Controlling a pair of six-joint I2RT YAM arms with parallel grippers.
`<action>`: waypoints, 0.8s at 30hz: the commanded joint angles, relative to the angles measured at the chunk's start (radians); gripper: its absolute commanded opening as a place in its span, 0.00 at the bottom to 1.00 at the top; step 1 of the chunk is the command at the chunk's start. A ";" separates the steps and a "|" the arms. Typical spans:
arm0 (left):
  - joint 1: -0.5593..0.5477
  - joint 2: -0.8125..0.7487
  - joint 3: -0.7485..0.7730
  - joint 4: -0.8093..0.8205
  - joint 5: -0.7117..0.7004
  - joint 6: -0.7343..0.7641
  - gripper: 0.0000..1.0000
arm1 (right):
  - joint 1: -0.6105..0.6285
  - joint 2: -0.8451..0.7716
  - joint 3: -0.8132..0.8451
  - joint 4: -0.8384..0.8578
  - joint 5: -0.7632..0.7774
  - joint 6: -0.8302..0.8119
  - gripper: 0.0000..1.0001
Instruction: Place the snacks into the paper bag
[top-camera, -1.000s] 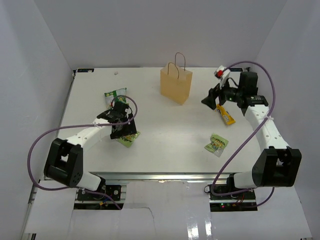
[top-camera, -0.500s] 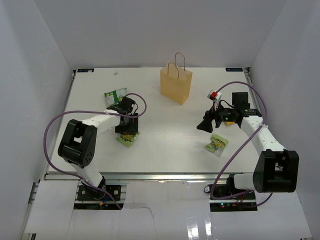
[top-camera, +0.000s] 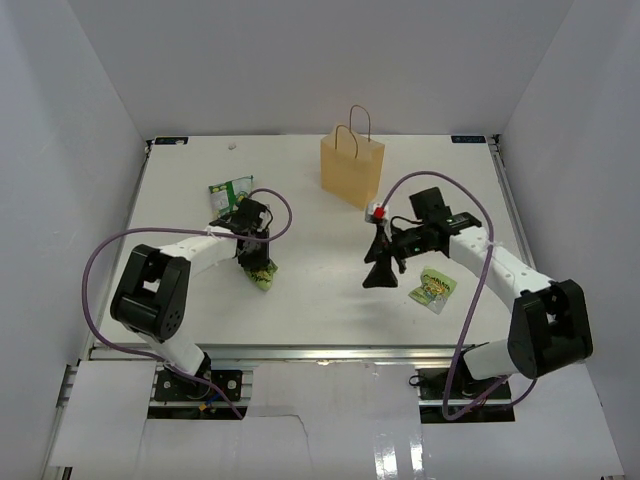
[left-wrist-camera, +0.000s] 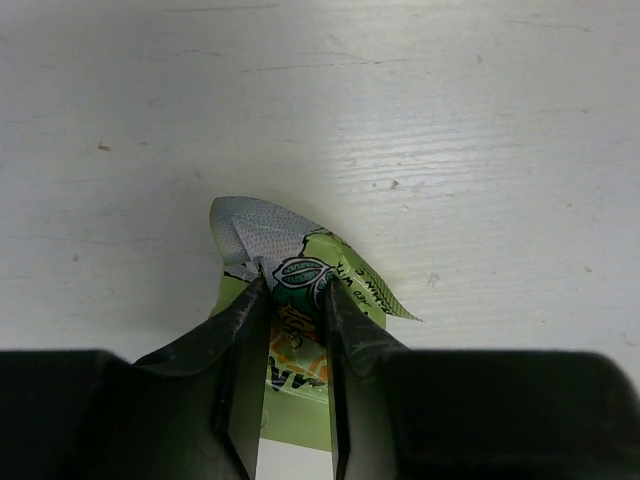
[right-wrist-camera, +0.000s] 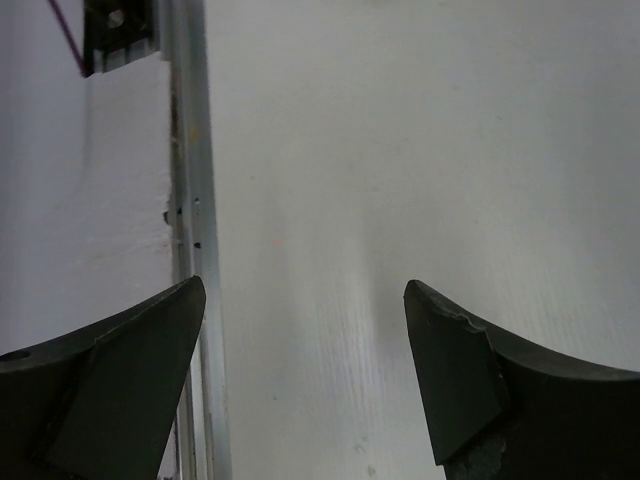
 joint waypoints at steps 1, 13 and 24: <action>-0.008 0.038 -0.073 0.006 0.183 -0.028 0.21 | 0.137 0.027 0.043 -0.044 -0.021 -0.011 0.86; -0.008 -0.097 -0.101 0.250 0.521 -0.314 0.15 | 0.266 0.368 0.244 0.326 0.143 0.765 0.85; -0.008 -0.128 -0.162 0.464 0.627 -0.503 0.15 | 0.297 0.488 0.294 0.441 0.055 0.988 0.83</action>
